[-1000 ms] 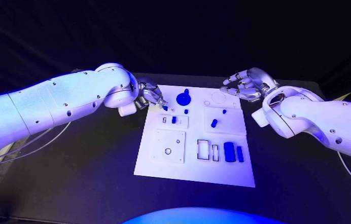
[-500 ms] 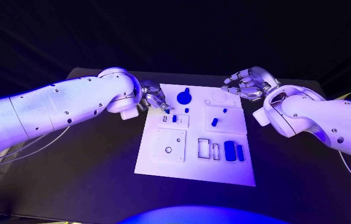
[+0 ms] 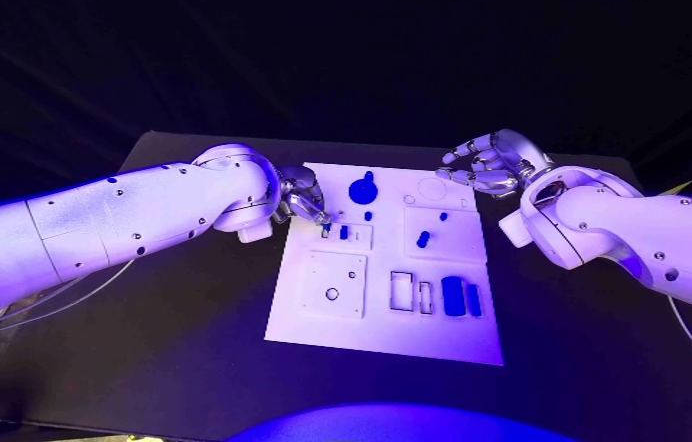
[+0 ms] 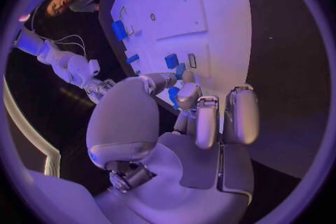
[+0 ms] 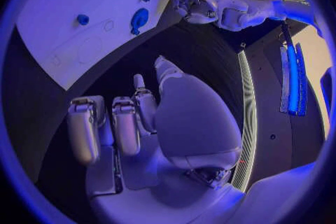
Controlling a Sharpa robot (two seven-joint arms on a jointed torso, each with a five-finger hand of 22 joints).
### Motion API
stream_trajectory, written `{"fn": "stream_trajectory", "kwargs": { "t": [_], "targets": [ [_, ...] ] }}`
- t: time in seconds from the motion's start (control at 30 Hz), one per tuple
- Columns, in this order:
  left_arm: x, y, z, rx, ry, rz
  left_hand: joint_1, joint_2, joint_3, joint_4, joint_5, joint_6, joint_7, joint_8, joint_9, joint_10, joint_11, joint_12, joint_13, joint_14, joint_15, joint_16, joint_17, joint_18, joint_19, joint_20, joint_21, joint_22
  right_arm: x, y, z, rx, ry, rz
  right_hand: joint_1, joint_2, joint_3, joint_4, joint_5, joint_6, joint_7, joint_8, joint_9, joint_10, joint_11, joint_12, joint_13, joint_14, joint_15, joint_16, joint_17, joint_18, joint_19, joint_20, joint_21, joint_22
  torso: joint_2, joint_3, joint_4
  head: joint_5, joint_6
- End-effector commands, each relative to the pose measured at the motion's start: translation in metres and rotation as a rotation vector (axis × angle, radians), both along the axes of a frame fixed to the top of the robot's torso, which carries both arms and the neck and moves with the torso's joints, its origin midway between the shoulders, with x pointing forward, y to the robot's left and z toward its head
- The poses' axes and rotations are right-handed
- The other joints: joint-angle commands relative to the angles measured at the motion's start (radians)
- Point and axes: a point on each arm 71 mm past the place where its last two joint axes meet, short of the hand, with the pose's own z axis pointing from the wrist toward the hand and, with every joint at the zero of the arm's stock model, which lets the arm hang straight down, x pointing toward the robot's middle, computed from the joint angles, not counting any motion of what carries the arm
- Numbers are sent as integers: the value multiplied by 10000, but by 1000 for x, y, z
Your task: Assemble the parts on the task board
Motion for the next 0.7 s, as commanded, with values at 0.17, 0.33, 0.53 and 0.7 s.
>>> {"fn": "stream_trajectory", "kwargs": {
  "t": [0.17,0.33,0.53,0.7],
  "targets": [
    [-1,-2,-2,357,-298,-189,-9,39,1917,-1985,42,58,-2,-41,8,82,-28,40,20,1023,-72,32,2635,-137,-1,-67,-9,-2,-1,1,0,-16,-82,166,-119,-6,65,1,45,-6,-41,44,9,11,-39,38,787,948,-77,-41,2327,84,795,-78,-41,2197,-3,3,3,12,-17],
    [-1,-2,-3,442,-337,-226,-10,34,1917,-1990,54,64,-3,-43,8,85,-29,41,22,1023,-73,32,2635,-136,-3,-68,-10,-5,-1,1,0,-16,-81,168,-119,-6,65,1,45,-6,-41,44,9,11,-39,38,787,948,-77,-41,2327,84,795,-78,-41,2197,1,5,2,18,-24],
    [-2,-2,-4,533,-310,-304,-12,27,1918,-1997,69,72,-6,-46,7,94,-31,48,33,1023,-75,32,2635,-139,6,-69,-4,8,-1,1,0,-17,-79,171,-119,-6,65,1,45,-6,-41,44,9,11,-39,38,787,948,-77,-41,2327,84,795,-78,-41,2197,2,9,-6,25,-31],
    [-2,-3,-5,613,-311,-354,-12,27,1918,-1997,69,72,-6,-46,7,94,-31,48,33,1023,-75,32,2635,-139,6,-69,-4,8,-1,1,0,-16,-77,173,-119,-6,65,1,45,-6,-41,44,9,11,-39,38,787,948,-77,-41,2327,84,795,-78,-41,2197,2,11,-1,27,-42]
  ]
}}
